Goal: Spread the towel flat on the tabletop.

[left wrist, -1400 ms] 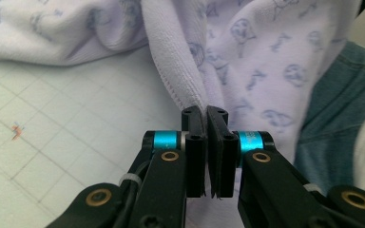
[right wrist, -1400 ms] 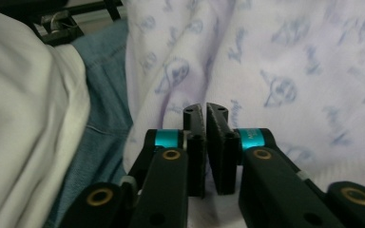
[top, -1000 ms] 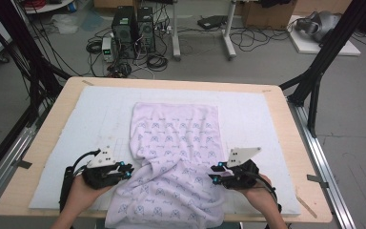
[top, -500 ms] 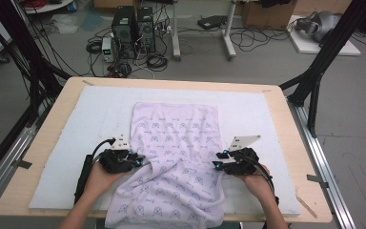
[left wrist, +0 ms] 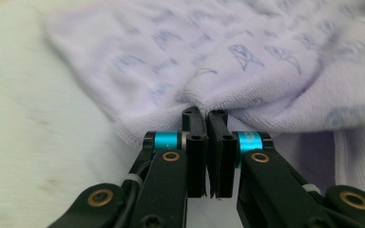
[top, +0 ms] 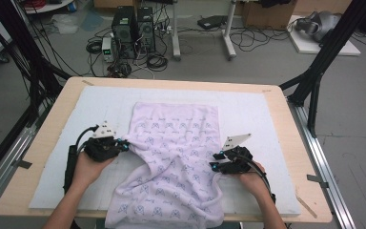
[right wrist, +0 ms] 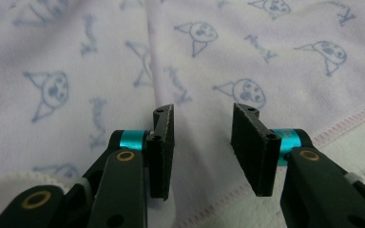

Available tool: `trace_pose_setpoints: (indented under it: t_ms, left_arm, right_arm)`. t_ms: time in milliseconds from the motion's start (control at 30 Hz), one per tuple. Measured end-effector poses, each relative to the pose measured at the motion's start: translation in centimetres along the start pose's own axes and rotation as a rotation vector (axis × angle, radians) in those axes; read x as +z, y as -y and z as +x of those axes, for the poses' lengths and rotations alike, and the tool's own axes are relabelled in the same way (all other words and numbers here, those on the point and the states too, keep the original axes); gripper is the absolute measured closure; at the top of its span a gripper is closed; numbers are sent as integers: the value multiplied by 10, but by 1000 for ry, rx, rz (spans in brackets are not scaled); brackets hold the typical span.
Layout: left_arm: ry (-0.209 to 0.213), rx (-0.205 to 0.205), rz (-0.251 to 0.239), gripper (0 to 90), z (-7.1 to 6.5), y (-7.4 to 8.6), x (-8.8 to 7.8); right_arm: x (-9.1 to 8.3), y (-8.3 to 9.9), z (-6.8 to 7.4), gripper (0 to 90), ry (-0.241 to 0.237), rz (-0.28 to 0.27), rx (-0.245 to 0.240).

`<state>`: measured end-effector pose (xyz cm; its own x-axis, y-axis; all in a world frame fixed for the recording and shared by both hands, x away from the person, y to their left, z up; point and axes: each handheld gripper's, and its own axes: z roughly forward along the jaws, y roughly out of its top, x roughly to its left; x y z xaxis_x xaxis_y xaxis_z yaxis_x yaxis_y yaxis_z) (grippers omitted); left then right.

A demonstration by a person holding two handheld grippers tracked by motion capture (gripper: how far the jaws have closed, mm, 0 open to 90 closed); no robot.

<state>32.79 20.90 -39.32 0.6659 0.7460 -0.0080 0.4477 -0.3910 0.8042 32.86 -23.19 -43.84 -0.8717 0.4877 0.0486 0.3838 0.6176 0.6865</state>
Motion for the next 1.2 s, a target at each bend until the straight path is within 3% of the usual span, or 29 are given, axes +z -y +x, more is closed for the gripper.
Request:
trace_pose_setpoints:
  t_ms: [67, 167, 300, 367, 533, 667, 867, 900, 1000, 1033, 1100, 1200]
  left_arm:
    - [9, -11, 11, 805, 1, -2, 1]
    - [36, 13, 31, 719, -7, 1, 1]
    - [62, 41, 44, 701, -17, 15, -1]
    - [43, 49, 60, 690, -20, 23, -2]
    - [92, 23, 44, 725, -21, 37, -4]
    - [110, 27, 75, 743, -22, 34, 11]
    - [64, 12, 110, 627, -25, 31, 40]
    - [52, 10, 105, 634, -25, 30, 42]
    - [10, 21, 96, 812, -25, 29, 44]
    - [22, 15, 97, 848, -23, 29, 43]
    - [35, 13, 98, 862, -23, 29, 39]
    - [45, 13, 51, 865, -23, 26, 24]
  right_arm:
    - [2, -1, -1, 599, 3, 2, 0]
    - [2, -1, -4, 617, -2, 0, 5]
    - [2, -1, -4, 633, 5, -1, 3]
    - [2, -1, -2, 632, 13, 5, -3]
    - [-2, -3, 2, 631, 18, 1, -17]
    - [1, -3, 1, 626, 16, 4, -21]
    - [3, -3, 1, 617, 9, 13, -20]
    - [3, -3, 1, 617, 11, 11, -18]
    - [4, -3, 2, 618, 13, 12, -16]
    - [4, -3, 2, 619, 14, 13, -15]
    - [4, -4, 3, 619, 15, 13, -16]
    - [4, -4, 3, 620, 18, 15, -21]
